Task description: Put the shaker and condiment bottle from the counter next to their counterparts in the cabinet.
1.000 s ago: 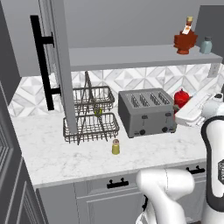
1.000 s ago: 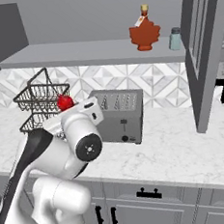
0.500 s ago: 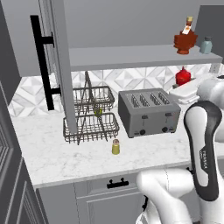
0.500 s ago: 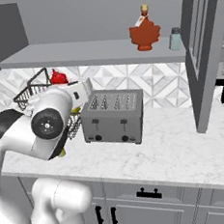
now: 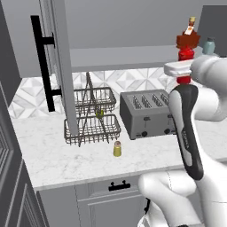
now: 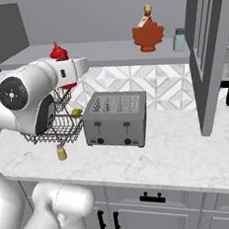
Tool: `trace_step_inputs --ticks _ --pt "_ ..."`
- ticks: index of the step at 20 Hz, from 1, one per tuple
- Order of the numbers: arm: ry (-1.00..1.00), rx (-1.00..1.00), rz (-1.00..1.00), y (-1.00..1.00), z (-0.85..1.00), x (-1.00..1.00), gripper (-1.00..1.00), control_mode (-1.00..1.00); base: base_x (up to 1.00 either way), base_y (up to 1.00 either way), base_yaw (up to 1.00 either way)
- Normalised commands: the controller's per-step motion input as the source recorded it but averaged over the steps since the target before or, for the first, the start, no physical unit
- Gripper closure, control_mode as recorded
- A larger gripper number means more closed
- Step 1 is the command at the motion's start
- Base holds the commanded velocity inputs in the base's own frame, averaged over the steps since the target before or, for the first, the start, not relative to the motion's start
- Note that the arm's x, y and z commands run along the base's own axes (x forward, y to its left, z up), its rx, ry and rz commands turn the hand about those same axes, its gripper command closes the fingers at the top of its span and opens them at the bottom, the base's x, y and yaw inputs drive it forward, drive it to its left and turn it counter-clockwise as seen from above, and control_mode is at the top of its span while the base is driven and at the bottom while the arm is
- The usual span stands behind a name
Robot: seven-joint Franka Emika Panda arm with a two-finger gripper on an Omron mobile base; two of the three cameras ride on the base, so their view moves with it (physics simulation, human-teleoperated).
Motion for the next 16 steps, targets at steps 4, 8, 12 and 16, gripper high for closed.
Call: trace_step_inputs --ticks 4,8,12,16 --pt "-0.18 0.18 -0.21 -0.06 0.43 0.25 1.00 -1.00 0.00 0.00 0.00" --pt "-0.09 0.18 -0.15 -0.13 0.22 0.13 1.00 -1.00 0.00 0.00 0.00" --pt "0.02 0.00 -0.01 0.00 0.00 0.11 1.00 -1.00 0.00 0.00 0.00" --pt "0.10 -0.01 -0.04 -0.17 0.00 0.45 1.00 -1.00 0.00 0.00 0.00"
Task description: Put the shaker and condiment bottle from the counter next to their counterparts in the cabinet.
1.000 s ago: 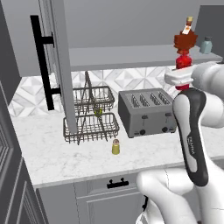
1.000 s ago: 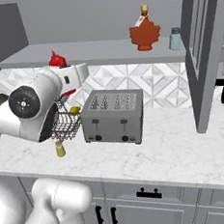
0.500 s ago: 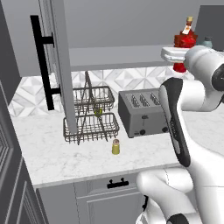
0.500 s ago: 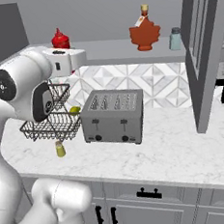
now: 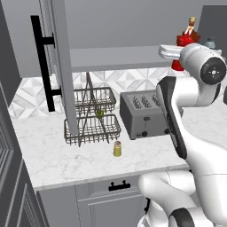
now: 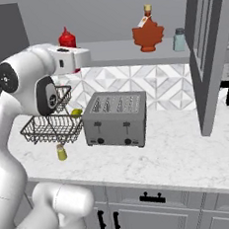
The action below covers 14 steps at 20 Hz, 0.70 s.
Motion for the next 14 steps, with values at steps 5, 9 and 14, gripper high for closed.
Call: trace_step_inputs --ticks 5,9,14 --pt "0.08 -0.17 -0.01 -0.22 0.00 0.28 1.00 -1.00 0.00 0.00 0.00" --pt "0.00 -0.03 0.00 -0.05 -0.01 0.09 1.00 -1.00 0.00 0.00 0.00" --pt "-0.02 0.00 0.00 -0.04 -0.12 0.48 1.00 -1.00 0.00 0.00 0.00"
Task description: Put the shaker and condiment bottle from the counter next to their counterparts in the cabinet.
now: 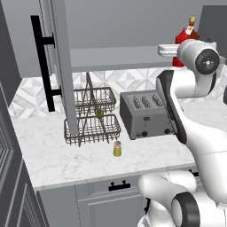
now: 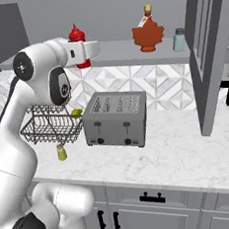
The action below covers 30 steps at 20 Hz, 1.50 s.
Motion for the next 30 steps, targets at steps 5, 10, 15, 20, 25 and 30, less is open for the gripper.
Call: trace_step_inputs --ticks 5,10,15,20,25,30 --pt "0.00 0.01 -0.04 -0.32 -0.20 0.67 1.00 -1.00 0.00 0.00 0.00" --pt "0.03 0.00 -0.10 -0.41 -0.01 0.48 1.00 -1.00 0.00 0.00 0.00" --pt "0.00 0.00 -0.01 -0.01 0.00 0.48 1.00 -1.00 0.00 0.00 0.00" --pt "-0.04 0.00 0.00 -0.03 -0.05 0.43 1.00 -1.00 0.00 0.00 0.00" --pt "0.00 -0.02 -0.02 -0.19 -0.09 0.45 1.00 -1.00 0.00 0.00 0.00" --pt "0.00 -0.03 0.00 -0.20 -0.04 0.29 1.00 -1.00 0.00 0.00 0.00"
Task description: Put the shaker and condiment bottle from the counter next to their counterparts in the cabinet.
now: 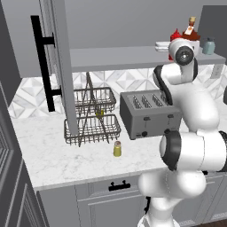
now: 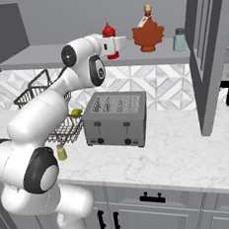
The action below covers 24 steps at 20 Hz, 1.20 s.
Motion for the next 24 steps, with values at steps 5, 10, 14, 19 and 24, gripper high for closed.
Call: trace_step_inputs --ticks 5,10,14,19,24 --pt "0.00 -0.05 -0.02 -0.37 -0.07 0.36 1.00 -1.00 0.00 0.00 0.00" --pt "0.00 0.00 0.00 -0.01 0.00 0.24 1.00 -1.00 0.00 0.00 0.00" --pt "0.00 0.00 0.00 -0.10 0.00 0.38 1.00 -1.00 0.00 0.00 0.00" --pt "0.05 0.00 -0.04 -0.18 0.00 0.30 1.00 -1.00 0.00 0.00 0.00" --pt "0.01 0.00 -0.02 -0.01 0.00 0.13 1.00 -1.00 0.00 0.00 0.00"
